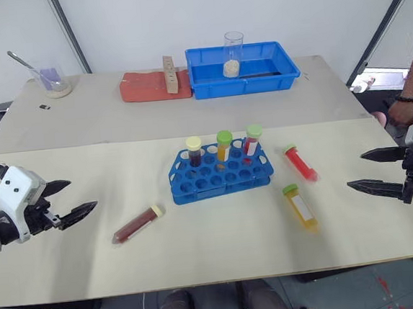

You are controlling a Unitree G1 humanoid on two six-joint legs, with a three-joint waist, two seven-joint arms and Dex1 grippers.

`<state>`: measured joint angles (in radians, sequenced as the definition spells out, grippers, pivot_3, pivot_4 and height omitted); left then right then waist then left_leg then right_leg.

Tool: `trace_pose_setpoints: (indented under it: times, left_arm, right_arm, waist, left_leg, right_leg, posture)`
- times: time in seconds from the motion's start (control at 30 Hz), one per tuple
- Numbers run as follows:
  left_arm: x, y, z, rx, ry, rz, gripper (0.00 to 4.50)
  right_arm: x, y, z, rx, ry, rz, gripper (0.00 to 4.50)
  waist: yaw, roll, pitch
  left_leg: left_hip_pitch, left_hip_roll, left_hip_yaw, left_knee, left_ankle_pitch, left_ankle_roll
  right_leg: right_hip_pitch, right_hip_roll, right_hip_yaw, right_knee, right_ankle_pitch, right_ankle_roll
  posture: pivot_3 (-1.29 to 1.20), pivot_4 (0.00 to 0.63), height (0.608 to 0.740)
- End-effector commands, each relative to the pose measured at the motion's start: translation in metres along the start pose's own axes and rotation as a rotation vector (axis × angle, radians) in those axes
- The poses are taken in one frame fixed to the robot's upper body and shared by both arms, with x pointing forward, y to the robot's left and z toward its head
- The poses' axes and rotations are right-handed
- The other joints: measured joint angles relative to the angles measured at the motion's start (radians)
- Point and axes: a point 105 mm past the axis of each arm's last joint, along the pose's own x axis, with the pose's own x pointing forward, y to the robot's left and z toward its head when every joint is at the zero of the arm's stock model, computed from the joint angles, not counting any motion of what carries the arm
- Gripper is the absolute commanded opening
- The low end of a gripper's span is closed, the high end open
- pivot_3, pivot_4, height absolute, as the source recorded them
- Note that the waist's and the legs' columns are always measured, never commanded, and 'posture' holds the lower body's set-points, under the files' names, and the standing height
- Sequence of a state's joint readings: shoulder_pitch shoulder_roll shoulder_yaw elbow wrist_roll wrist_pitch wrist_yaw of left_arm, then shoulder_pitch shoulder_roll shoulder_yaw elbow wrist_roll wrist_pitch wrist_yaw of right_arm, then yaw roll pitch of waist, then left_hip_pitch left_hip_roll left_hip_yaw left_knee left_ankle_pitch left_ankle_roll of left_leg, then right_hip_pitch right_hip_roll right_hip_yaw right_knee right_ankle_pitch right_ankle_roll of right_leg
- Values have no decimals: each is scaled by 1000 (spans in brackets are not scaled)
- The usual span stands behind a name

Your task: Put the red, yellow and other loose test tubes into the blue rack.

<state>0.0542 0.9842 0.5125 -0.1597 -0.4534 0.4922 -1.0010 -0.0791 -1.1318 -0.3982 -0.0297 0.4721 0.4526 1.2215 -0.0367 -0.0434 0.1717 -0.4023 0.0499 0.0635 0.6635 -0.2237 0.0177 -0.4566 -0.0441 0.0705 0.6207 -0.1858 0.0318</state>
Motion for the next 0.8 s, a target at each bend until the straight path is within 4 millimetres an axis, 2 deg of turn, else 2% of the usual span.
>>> trace_pose_setpoints:
  times: [0.03, 0.17, 0.33, 0.47, 0.57, 0.8]
  left_arm:
    - [-4, 2, 9, 38, -23, 6, 4458]
    - [1, -16, 10, 47, -20, -89, 4458]
    - [17, -71, 32, 130, -69, -325, 4458]
    - [32, -109, 54, 174, -150, -481, 4458]
    - [38, -127, 66, 209, -183, -570, 4458]
    - [41, -149, 82, 240, -246, -695, 4458]
  right_arm:
    - [-6, -4, 11, -44, -22, -19, 4500]
    - [-6, -3, 16, -46, -27, -14, 4500]
    - [5, 4, 28, -58, -22, 12, 4500]
    - [31, 2, 41, -62, 24, -20, 4500]
    - [54, -8, 43, -18, 99, -54, 4500]
    - [99, -40, 35, 138, 254, -119, 4500]
  waist:
    - [-1, 0, 0]
    - [-1, 0, 0]
    - [-2, 0, 0]
    - [-3, 0, 0]
    - [-9, 0, 0]
    - [-8, 0, 0]
  left_leg:
    - [1, 0, 0, 0, 0, 0]
    - [3, 0, 0, 0, 0, 0]
    - [3, 0, 0, 0, 0, 0]
    - [3, 0, -1, 3, 0, 0]
    - [3, 0, -1, 4, 0, 0]
    - [1, -1, -3, 4, 0, 0]
  right_leg:
    - [0, 0, 0, 1, 0, 0]
    - [0, 1, 0, 5, -2, -2]
    - [0, 1, 1, 6, -4, -6]
    - [0, 1, 1, 7, -4, -6]
    - [0, 2, 1, 8, -4, -6]
    - [0, 3, 1, 8, -1, -1]
  posture:
    - [0, 150, 740]
    - [0, 150, 740]
    - [0, 150, 740]
    - [0, 150, 740]
    - [0, 150, 740]
    - [0, 150, 740]
